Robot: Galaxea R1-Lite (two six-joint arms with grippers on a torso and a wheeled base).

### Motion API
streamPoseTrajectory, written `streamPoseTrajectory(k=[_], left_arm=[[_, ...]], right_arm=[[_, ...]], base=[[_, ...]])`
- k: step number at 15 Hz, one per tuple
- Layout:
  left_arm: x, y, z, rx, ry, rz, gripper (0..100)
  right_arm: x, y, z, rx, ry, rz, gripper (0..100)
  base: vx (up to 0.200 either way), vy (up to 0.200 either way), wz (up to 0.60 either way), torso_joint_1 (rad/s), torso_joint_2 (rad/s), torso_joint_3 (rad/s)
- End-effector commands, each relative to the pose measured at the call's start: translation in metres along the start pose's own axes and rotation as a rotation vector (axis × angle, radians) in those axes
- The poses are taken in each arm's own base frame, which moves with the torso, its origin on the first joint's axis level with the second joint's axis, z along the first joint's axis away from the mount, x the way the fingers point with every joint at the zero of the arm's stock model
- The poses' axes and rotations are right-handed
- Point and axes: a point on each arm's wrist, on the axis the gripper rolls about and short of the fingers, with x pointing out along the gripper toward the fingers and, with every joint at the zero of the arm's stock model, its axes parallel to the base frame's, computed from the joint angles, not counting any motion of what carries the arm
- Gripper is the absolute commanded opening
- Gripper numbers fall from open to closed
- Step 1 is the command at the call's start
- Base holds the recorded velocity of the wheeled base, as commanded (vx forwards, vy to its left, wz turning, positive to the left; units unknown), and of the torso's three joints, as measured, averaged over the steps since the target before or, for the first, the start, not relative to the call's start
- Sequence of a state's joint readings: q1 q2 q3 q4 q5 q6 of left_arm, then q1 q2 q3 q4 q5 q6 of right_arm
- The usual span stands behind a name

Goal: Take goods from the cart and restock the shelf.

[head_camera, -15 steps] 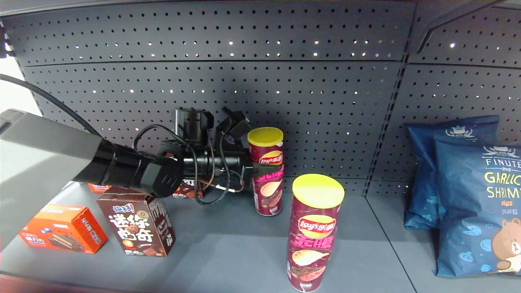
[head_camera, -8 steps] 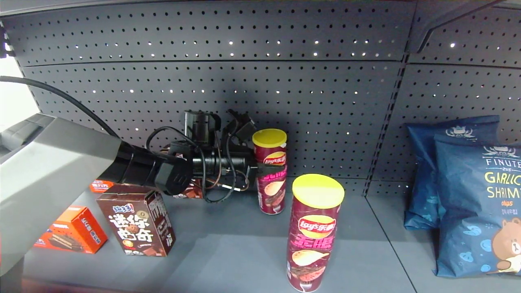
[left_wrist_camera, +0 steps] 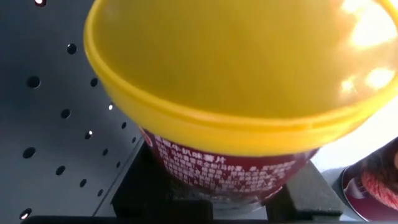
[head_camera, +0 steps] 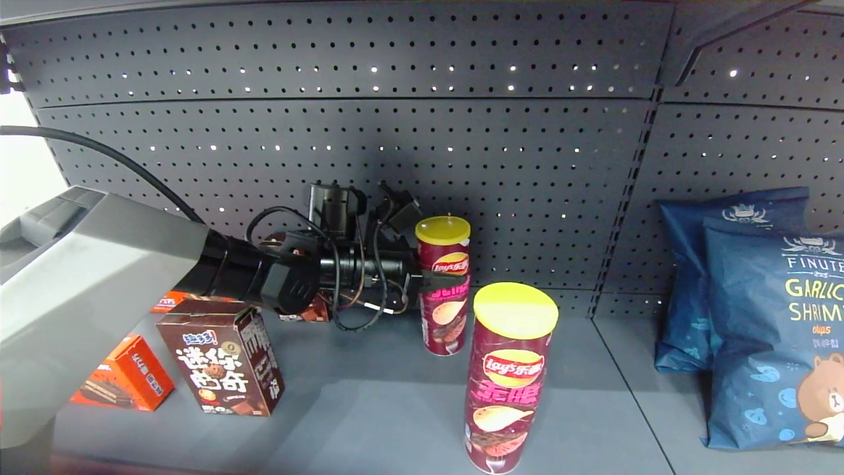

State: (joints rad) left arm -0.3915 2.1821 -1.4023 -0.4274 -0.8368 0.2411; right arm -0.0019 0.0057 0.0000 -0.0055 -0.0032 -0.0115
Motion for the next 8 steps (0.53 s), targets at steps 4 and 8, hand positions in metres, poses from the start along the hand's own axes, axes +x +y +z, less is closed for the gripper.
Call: streamPoseTrajectory(k=[4,8], left_arm=[[0.0087,0.0013,-0.0066,-0.012,0.013,-0.012,0],[0.0119,0.0008,-0.0062,-0.01,0.012,-0.013,100]], right_arm=[[0.0001,0.0,0.0001,-0.001,0.001,-0.001,100],[0.0001,0.0,0.0001,-0.001,0.001,0.001,100]], base=[[0.0,0.0,0.0,0.0,0.0,0.0],[0.0,0.0,0.0,0.0,0.0,0.0]])
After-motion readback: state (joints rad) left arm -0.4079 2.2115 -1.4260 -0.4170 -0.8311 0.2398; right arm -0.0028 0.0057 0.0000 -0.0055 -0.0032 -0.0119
